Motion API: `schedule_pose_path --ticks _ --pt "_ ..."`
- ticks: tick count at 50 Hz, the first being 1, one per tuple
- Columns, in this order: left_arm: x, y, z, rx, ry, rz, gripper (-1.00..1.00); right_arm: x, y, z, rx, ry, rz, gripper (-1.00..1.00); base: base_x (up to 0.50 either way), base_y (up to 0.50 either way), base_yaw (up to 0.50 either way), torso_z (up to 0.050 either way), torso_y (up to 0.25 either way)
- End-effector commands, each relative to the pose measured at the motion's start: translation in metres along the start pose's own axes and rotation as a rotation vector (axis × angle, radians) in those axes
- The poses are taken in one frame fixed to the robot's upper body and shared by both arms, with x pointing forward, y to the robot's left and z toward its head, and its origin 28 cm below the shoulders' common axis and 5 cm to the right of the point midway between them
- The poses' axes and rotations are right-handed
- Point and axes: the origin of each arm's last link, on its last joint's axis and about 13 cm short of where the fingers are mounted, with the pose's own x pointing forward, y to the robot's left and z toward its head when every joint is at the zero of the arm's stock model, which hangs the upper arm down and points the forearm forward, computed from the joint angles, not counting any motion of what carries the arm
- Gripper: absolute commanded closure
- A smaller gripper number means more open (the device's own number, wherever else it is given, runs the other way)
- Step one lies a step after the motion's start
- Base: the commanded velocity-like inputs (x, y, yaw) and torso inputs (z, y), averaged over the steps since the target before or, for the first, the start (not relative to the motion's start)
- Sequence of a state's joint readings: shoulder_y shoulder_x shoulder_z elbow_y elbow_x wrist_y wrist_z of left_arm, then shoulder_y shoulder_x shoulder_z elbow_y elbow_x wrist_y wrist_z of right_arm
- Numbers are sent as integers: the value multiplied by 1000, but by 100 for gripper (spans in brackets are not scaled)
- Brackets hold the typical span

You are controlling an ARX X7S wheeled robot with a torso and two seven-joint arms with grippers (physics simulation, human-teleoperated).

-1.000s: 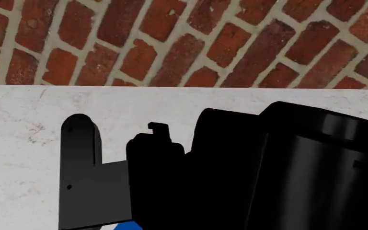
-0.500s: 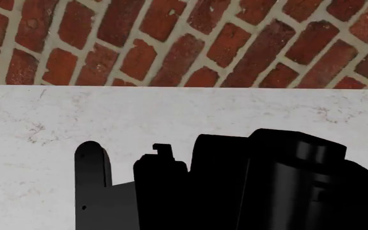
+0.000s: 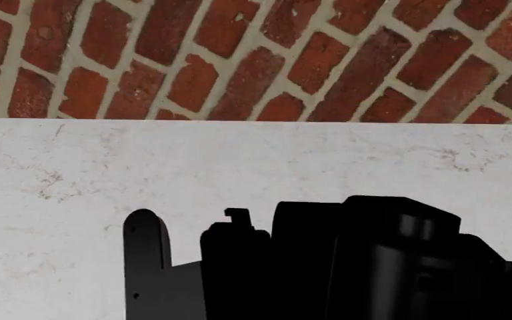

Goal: Place all breads on the cutting board.

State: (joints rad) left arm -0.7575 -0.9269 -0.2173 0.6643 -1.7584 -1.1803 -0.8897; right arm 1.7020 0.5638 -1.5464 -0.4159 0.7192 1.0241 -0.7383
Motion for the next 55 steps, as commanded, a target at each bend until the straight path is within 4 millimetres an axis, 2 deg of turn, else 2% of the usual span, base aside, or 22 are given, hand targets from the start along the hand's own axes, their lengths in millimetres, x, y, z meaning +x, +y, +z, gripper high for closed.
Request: schedule_pose_path --ticks 1,13,14,18,21,23,27,31,40,44,50,55 --pt "1 0 -4 -8 5 1 -100 13 3 -6 3 30 26 -100 0 0 0 0 0" --pt "1 -1 -8 -9 16 3 -100 22 6 -8 17 44 68 -100 1 0 0 0 0" --pt "2 0 -9 -10 17 3 -100 22 6 -8 21 38 70 100 0 0 -3 0 0" --pt "2 -1 -9 -10 17 2 -100 20 7 -7 26 28 76 100 3 0 0 0 0" --pt "3 -1 -10 -9 19 2 -100 7 4 -4 26 16 50 100 3 0 -1 0 0" --pt "3 -1 -10 -9 19 1 -100 -3 3 -1 15 17 23 100 5 0 0 0 0" --pt "2 -2 -8 -5 16 -3 -100 -41 0 10 4 -6 -37 100 3 0 0 0 0" --pt "2 -2 -8 -2 17 -3 -100 -56 4 9 10 -5 -75 100 0 0 0 0 0" --pt "1 -2 -4 5 13 -3 -100 -80 7 4 54 -63 -180 100 6 0 0 0 0" --pt "1 -1 -2 21 12 1 -100 -98 2 4 60 -127 -316 100 3 0 0 0 0" --pt "2 1 0 28 9 11 -100 -112 3 1 90 -186 -410 100 3 0 0 0 0" --pt "1 3 2 33 4 18 -100 -116 5 -4 93 -187 -466 100 6 0 -1 0 0"
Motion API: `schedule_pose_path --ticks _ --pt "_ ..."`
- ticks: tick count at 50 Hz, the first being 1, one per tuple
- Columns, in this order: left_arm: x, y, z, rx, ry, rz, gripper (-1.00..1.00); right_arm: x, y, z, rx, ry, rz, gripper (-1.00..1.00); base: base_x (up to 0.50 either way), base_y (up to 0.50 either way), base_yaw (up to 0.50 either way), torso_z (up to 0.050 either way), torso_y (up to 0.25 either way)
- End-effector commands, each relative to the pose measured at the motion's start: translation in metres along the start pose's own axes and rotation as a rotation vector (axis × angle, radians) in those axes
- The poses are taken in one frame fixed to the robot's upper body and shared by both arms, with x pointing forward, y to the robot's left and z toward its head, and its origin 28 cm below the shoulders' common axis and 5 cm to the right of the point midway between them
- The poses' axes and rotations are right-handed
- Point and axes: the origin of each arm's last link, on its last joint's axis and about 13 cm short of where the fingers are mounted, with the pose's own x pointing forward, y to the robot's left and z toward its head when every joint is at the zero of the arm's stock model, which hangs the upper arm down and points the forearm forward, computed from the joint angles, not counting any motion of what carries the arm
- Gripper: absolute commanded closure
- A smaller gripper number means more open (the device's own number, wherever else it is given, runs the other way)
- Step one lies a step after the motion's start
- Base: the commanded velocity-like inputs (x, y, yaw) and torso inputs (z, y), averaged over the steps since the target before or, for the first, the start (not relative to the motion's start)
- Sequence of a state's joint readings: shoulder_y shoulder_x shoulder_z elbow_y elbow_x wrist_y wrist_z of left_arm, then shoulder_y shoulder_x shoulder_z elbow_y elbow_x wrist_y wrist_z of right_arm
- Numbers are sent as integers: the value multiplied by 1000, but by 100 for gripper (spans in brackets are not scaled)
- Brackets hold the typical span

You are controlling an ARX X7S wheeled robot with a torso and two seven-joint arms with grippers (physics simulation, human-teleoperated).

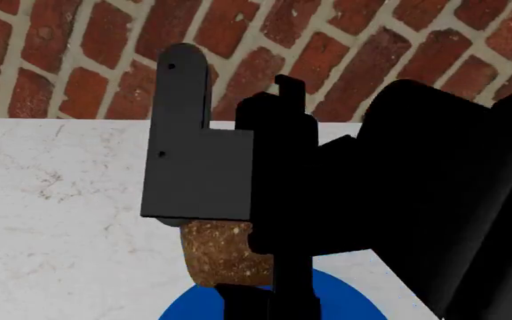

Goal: Place all breads on the cutting board.

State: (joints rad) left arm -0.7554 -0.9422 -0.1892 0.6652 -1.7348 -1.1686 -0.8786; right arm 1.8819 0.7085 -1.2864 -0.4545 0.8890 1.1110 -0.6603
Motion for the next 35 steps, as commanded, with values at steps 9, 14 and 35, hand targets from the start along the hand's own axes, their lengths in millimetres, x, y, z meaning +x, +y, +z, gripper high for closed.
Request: schedule_pose_path --ticks 9,14,35 --pt "-2 4 6 21 -8 18 -100 -39 -5 -5 38 -95 -201 100 5 0 0 0 0" --pt "-4 4 9 27 -11 26 -100 -42 -9 -5 41 -122 -261 100 4 0 -1 0 0" --pt "-6 5 13 26 -25 29 -100 -51 -16 -6 53 -180 -360 100 3 88 0 0 0"
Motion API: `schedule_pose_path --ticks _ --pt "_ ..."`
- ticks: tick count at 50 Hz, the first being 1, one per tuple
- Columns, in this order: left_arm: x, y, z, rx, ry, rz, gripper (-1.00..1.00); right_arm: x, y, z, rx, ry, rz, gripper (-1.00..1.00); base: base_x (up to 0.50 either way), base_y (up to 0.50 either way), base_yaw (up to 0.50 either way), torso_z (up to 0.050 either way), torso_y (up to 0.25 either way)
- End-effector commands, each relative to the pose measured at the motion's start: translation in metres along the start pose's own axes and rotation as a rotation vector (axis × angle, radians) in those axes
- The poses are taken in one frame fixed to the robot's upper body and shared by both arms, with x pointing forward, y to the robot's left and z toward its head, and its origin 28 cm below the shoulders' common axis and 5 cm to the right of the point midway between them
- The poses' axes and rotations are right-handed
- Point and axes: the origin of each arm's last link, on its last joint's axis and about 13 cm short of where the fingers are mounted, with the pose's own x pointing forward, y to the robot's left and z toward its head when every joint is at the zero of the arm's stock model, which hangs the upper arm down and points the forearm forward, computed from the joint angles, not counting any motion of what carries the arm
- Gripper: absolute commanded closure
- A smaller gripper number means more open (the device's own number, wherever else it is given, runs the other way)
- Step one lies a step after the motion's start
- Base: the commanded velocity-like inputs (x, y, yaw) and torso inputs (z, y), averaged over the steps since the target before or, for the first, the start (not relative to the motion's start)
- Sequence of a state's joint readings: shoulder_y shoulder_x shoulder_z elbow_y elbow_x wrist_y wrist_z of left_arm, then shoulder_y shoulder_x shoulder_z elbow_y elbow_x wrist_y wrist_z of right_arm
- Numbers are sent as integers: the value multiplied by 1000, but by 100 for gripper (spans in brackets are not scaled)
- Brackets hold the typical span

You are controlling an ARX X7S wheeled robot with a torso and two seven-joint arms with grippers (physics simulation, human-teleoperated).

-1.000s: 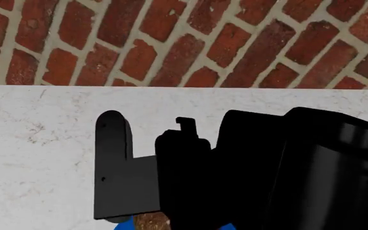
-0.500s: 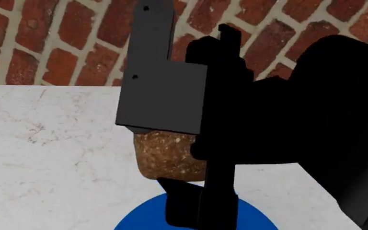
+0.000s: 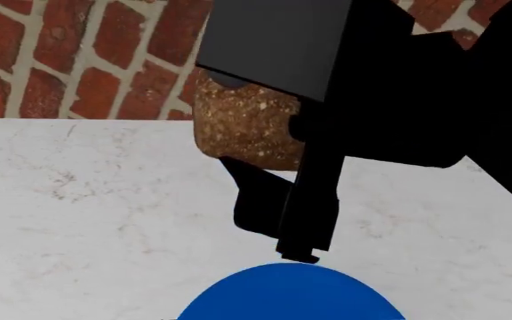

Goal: Place all breads on the cutting board.

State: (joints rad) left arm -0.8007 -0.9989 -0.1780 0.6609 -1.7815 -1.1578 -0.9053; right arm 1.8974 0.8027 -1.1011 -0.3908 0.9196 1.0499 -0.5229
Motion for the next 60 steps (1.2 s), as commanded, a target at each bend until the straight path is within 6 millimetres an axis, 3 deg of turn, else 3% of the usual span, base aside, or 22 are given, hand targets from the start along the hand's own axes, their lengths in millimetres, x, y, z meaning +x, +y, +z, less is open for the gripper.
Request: schedule_pose_path --ticks 1,37,60 --pt "-1 1 2 1 -5 5 -100 -4 -5 1 -14 -23 -43 100 0 414 0 0 0" --pt "-1 -1 1 2 7 6 -100 3 0 -4 -5 -13 1 100 0 493 0 0 0" --pt "-1 -1 -3 -3 10 8 -100 5 0 -5 3 -10 -9 100 -246 190 0 0 0"
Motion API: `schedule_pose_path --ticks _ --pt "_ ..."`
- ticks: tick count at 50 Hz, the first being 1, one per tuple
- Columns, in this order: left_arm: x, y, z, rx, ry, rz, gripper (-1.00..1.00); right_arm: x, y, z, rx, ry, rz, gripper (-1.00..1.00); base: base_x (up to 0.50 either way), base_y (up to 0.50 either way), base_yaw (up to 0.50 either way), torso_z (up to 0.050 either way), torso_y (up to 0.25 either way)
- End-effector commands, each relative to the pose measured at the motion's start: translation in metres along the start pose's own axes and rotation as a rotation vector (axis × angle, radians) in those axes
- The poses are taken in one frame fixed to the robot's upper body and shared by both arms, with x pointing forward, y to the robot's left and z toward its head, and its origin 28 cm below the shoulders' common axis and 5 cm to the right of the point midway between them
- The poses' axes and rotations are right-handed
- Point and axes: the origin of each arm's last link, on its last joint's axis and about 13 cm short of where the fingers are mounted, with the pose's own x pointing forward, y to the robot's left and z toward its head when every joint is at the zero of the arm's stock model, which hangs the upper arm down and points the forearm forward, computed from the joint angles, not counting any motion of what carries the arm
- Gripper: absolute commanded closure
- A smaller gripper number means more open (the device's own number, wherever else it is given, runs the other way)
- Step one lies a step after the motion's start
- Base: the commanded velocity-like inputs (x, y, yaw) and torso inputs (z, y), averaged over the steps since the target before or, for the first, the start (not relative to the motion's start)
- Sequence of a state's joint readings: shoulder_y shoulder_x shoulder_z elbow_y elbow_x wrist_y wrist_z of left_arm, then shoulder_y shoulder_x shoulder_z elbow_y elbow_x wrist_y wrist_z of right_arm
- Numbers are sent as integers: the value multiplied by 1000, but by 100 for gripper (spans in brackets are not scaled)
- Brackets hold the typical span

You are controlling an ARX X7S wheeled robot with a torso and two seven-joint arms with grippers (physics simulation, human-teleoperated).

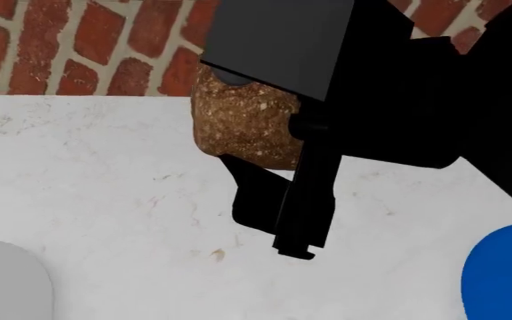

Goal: Place all breads on the cutting board.

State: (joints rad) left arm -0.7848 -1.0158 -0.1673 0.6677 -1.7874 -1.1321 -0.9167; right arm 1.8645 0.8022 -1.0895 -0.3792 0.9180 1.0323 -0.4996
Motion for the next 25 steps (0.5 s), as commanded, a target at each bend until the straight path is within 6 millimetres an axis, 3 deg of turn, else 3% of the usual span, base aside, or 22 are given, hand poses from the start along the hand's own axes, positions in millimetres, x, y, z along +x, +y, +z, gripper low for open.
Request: schedule_pose_path --ticks 1,13,21,25 --pt "1 0 -1 -1 2 0 -100 0 0 -1 -20 5 4 100 -324 371 0 0 0" --pt "1 0 -2 -3 2 -1 -100 1 1 -1 -18 3 14 100 -35 425 0 0 0" --pt "2 -1 -3 13 53 -3 -100 2 1 -4 -1 12 3 100 0 45 0 0 0" --pt "0 1 8 33 88 -24 -100 1 1 -5 8 12 1 100 0 0 0 0 0"
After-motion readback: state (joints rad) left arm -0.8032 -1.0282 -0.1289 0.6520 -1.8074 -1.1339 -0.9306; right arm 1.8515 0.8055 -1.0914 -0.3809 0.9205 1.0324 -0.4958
